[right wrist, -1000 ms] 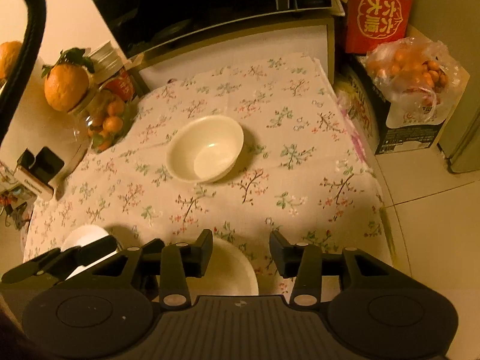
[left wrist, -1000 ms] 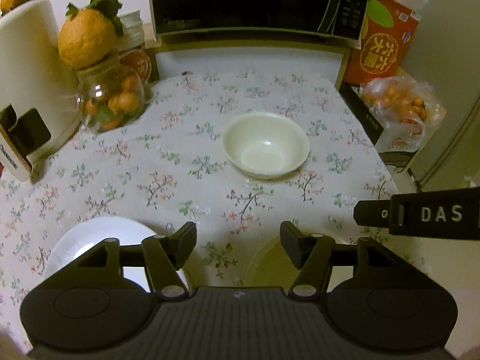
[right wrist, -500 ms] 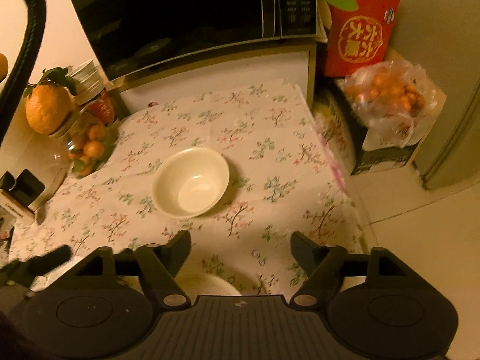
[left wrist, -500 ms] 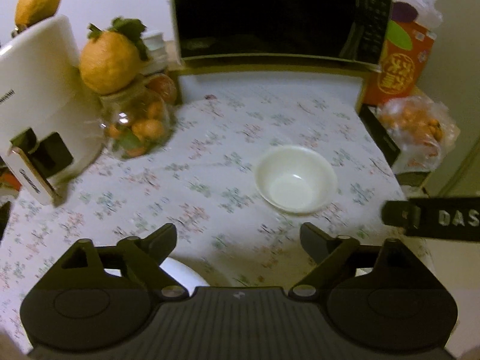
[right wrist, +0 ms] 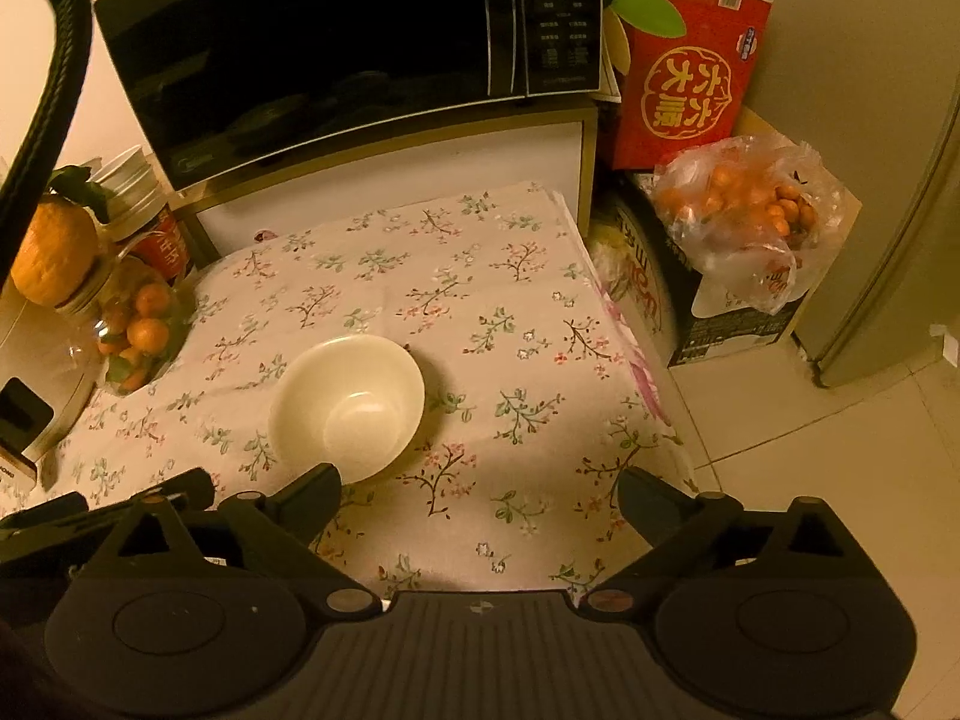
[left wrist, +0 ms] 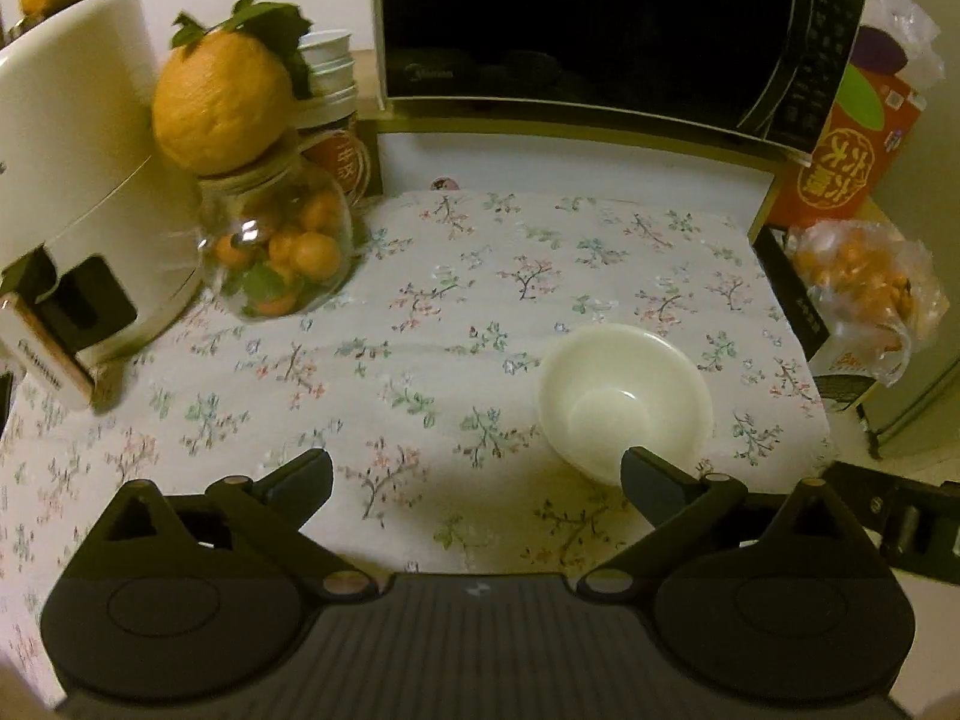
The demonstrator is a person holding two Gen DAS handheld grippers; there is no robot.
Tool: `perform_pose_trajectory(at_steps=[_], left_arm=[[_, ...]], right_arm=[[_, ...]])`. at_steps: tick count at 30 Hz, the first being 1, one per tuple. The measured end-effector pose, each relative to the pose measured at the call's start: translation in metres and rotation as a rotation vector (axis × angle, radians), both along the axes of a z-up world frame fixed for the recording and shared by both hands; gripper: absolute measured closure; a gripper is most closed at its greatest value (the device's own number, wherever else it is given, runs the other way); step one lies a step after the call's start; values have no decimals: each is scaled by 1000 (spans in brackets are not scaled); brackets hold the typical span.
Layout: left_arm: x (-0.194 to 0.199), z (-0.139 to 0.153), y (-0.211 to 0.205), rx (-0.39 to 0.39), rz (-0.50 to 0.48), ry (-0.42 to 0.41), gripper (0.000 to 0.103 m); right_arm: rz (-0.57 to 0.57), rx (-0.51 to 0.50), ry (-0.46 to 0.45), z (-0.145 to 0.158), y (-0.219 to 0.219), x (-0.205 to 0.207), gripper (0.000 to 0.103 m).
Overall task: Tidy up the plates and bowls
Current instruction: 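Move both grippers to the small white bowl and close on its rim, then lift the small white bowl with both grippers and carry it toward the plates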
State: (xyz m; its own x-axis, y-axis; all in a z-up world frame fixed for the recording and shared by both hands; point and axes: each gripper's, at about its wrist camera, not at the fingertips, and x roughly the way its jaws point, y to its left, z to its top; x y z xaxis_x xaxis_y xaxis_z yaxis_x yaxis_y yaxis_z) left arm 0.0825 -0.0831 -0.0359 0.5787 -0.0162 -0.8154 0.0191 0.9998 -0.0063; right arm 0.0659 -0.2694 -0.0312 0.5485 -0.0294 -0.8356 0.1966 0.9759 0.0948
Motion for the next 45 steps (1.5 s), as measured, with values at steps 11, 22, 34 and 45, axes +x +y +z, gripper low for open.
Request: perform_pose_trajectory(at_steps=[11, 22, 34, 45], left_arm=[[29, -24, 5, -41, 20, 38, 1], [50, -42, -1, -48, -2, 33, 12], [66, -68, -4, -83, -26, 71, 53], [63, -66, -6, -116, -60, 91, 94]], right_arm=[[-38, 29, 31, -14, -24, 17, 5], [-49, 91, 125, -50, -15, 55, 7], [-22, 144, 150, -79, 6, 87, 52], [32, 185, 145, -77, 19, 87, 97]])
